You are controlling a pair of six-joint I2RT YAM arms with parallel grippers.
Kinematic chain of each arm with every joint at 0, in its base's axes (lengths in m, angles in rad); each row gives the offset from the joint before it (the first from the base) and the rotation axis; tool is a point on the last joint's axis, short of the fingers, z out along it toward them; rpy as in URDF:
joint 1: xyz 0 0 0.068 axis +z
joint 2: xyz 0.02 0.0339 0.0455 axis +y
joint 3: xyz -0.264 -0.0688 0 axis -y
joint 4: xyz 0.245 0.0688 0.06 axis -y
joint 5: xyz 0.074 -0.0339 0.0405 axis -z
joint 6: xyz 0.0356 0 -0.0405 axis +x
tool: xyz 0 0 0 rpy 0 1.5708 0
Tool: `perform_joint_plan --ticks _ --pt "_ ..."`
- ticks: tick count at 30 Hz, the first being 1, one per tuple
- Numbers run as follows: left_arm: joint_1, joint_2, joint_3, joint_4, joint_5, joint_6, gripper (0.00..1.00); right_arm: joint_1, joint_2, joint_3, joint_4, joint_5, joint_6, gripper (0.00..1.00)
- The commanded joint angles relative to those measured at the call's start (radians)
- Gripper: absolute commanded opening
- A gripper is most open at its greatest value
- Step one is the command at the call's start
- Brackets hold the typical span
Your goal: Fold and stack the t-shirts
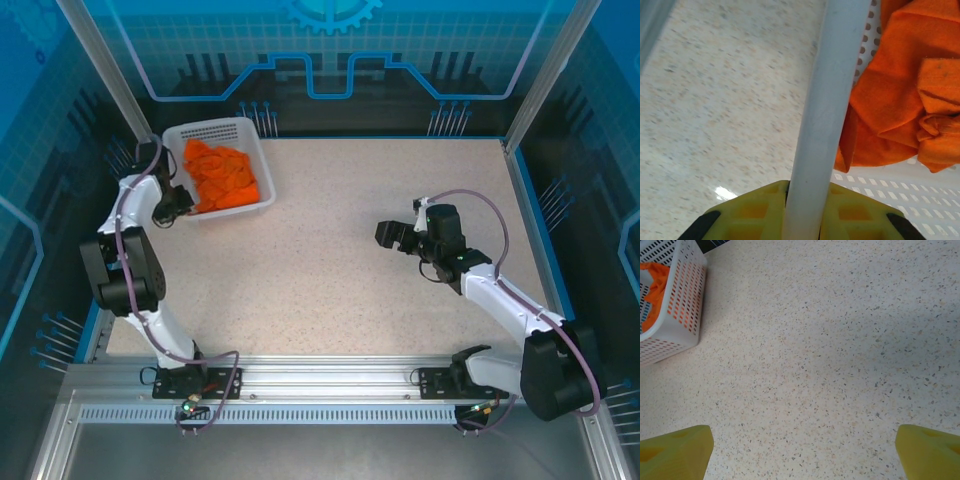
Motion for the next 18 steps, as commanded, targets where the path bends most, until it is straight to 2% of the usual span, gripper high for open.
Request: perform_joint_plan --ticks 1,4,6,8,10,13,18 --pt "0.048 0.081 0.084 -0.050 -0.113 0.015 0.15 0.016 0.000 -0.008 0.019 -0.002 0.000 0.95" --pt "0.059 0.133 0.168 -0.100 -0.183 -0.001 0.38 0.018 -0.003 -0.011 0.023 -0.001 0.000 0.95" --pt "0.060 0.156 0.238 -0.145 -0.212 -0.022 0.61 0.018 -0.002 -0.011 0.023 0.000 0.000 0.95" --pt "0.053 0.164 0.309 -0.191 -0.239 -0.053 0.76 0.018 0.001 -0.009 0.023 -0.002 -0.002 0.95" --pt "0.026 0.151 0.365 -0.228 -0.298 -0.072 0.82 0.018 0.005 -0.006 0.024 -0.003 -0.001 0.95" --pt "-0.062 0.113 0.416 -0.219 -0.359 -0.053 0.88 0.019 0.012 -0.003 0.023 -0.004 -0.002 0.95" --pt "-0.191 0.155 0.546 -0.232 -0.320 -0.076 0.88 0.023 0.022 0.003 0.019 -0.002 -0.005 0.95"
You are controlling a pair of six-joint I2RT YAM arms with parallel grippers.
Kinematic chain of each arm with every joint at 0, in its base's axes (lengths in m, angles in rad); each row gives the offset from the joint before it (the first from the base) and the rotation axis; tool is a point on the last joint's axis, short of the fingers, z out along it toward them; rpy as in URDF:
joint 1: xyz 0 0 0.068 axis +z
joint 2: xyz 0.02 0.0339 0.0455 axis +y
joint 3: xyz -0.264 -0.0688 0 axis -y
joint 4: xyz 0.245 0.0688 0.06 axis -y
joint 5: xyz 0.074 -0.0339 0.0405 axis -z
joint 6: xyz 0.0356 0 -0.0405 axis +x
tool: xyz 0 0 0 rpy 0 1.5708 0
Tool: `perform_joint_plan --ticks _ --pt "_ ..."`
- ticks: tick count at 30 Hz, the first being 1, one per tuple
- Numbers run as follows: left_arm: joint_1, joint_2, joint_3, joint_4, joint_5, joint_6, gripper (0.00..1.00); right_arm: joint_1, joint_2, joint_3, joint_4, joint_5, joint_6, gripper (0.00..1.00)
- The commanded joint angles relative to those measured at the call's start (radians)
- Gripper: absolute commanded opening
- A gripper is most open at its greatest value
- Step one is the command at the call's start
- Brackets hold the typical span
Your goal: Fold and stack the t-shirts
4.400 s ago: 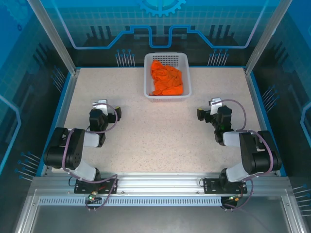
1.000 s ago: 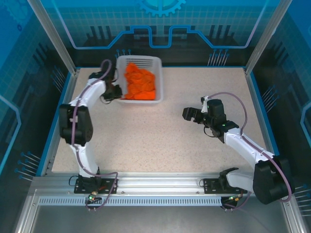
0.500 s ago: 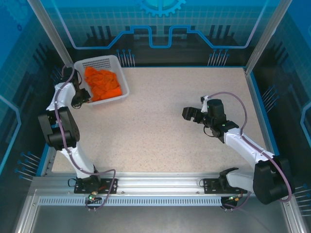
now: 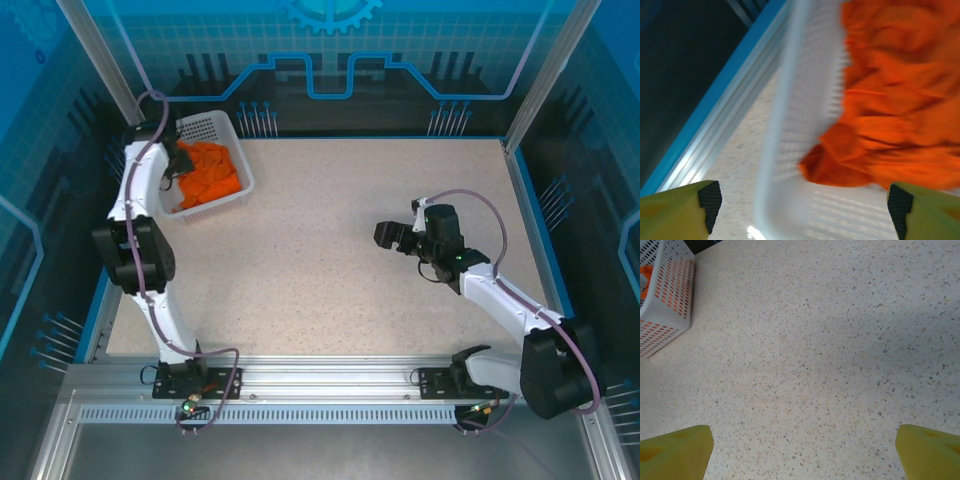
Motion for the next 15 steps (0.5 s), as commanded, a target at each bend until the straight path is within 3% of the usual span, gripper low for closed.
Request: perform_joint_plan --ticks 1,8,15 --pt "-0.069 0.024 0.095 -0.062 0.006 -0.039 0.88 0.018 0.012 0.004 0.017 -0.002 -0.005 0.95" --pt "-0.077 0.230 0.213 -0.134 0.154 -0.284 0.86 0.028 0.016 0.007 0.015 0.005 -0.012 0.95" --pt "-0.030 0.405 0.305 -0.071 0.346 -0.445 0.85 0.044 0.031 0.021 0.012 0.009 -0.024 0.95"
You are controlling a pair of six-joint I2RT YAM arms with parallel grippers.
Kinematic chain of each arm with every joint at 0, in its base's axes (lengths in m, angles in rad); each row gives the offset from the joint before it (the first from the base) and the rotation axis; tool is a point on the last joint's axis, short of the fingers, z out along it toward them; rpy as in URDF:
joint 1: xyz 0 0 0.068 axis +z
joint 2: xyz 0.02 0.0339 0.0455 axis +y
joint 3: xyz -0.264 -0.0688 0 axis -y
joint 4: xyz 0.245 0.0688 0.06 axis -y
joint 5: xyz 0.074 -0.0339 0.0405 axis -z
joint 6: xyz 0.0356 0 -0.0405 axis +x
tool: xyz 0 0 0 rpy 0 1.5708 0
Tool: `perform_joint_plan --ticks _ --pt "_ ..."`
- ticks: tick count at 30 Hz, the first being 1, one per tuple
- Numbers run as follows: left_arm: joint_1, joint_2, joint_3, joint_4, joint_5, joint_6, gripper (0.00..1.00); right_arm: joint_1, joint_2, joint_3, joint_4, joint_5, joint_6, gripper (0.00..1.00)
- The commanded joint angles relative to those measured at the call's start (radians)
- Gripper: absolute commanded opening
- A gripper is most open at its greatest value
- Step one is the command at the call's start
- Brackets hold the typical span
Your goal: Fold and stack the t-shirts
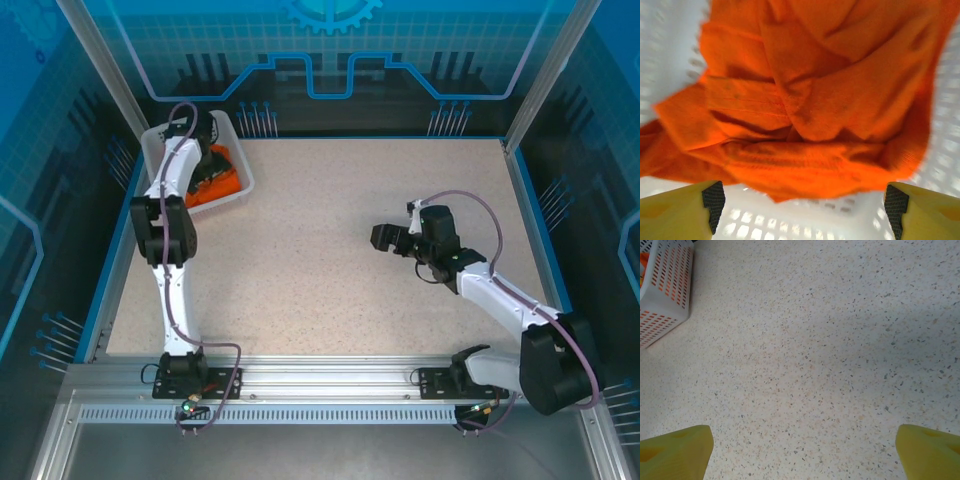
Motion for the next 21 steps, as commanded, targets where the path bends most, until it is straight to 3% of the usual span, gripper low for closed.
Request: perform_joint_plan --ticks 1,8,14,20,21 --pt "0.031 0.057 0.084 -0.005 0.124 -0.130 0.84 0.021 0.012 0.022 0.012 0.007 -0.022 0.95" --pt "0.066 0.222 0.252 -0.043 0.040 -0.069 0.70 0.036 0.025 0.032 0.006 0.012 -0.027 0.95" --pt "0.120 0.252 0.283 -0.056 -0.136 0.044 0.33 0.038 0.023 0.029 0.010 0.017 -0.027 0.95" --pt "0.211 0.222 0.273 -0.036 -0.161 0.099 0.00 0.038 0.026 0.030 0.012 0.023 -0.024 0.95" --pt "0.222 0.217 0.273 -0.032 -0.157 0.103 0.00 0.037 0.026 0.030 0.012 0.025 -0.022 0.95"
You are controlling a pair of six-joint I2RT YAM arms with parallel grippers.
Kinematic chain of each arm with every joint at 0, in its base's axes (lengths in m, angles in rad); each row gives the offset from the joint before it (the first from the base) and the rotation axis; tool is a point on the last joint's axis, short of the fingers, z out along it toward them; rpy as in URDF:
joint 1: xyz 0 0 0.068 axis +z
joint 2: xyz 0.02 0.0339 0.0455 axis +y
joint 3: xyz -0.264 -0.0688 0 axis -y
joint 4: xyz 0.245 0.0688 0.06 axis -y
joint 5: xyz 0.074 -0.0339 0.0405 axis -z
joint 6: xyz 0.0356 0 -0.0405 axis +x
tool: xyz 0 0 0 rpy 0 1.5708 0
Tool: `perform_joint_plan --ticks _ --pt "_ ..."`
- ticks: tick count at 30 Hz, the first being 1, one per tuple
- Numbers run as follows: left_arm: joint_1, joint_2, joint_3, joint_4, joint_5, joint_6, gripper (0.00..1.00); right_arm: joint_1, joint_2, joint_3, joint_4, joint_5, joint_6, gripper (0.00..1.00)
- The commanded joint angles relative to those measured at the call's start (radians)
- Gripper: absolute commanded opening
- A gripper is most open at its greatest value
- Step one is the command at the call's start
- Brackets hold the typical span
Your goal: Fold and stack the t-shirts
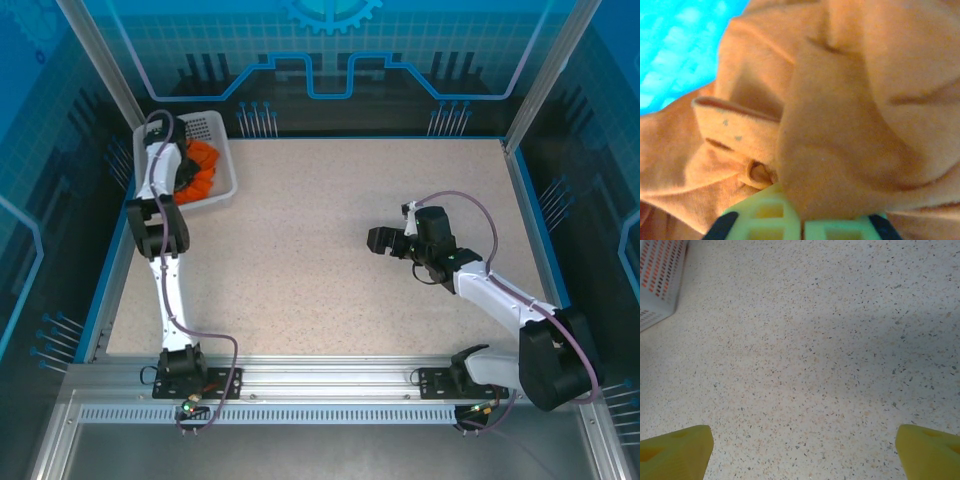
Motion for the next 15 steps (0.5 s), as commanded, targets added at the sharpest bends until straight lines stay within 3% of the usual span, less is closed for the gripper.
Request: perform_joint_plan --ticks 1,9,15 --pt "0.072 -0.018 0.020 -0.011 -0.060 0.043 0.00 0.013 0.008 0.029 0.013 0.022 -0.009 0.95" --pt "0.085 -0.094 0.055 0.029 0.096 0.010 0.00 0.013 0.028 0.036 0.015 0.002 0.001 0.95" --pt "-0.017 -0.247 0.027 0.084 0.037 0.031 0.00 0.026 0.033 0.052 0.001 -0.004 -0.004 0.94"
